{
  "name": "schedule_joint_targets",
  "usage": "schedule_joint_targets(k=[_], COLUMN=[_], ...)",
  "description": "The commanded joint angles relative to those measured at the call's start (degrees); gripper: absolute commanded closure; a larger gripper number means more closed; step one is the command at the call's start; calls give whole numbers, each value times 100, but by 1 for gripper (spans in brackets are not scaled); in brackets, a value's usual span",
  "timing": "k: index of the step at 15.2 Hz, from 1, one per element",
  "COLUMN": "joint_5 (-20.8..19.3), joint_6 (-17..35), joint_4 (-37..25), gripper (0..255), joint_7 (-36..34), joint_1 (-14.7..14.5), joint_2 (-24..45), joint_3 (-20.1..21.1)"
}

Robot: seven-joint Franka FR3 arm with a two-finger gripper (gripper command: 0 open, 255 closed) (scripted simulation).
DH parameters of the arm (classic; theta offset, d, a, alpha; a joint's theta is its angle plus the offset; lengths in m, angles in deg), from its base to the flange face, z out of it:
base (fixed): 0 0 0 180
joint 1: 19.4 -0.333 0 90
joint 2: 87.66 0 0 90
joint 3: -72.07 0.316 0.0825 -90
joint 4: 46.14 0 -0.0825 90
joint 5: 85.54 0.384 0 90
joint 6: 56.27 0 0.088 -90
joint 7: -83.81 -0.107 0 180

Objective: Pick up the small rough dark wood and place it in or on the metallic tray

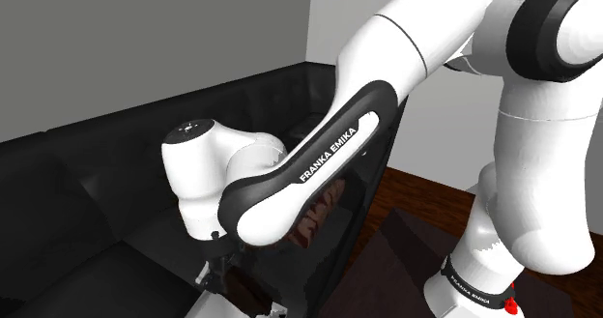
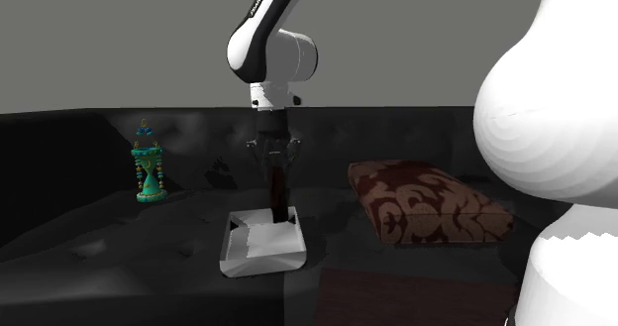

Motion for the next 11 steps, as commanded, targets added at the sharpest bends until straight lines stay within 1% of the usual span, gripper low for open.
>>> schedule_joint_targets(k=[1, 2, 11], joint_5=[-125, -189, -469], joint_6=[-184, -284, 241], joint_4=[-447, -696, -604], gripper=[255, 255, 255], joint_7=[-273, -401, -576], joint_1=[-216, -337, -457], joint_2=[305, 474, 951], joint_3=[22, 24, -137])
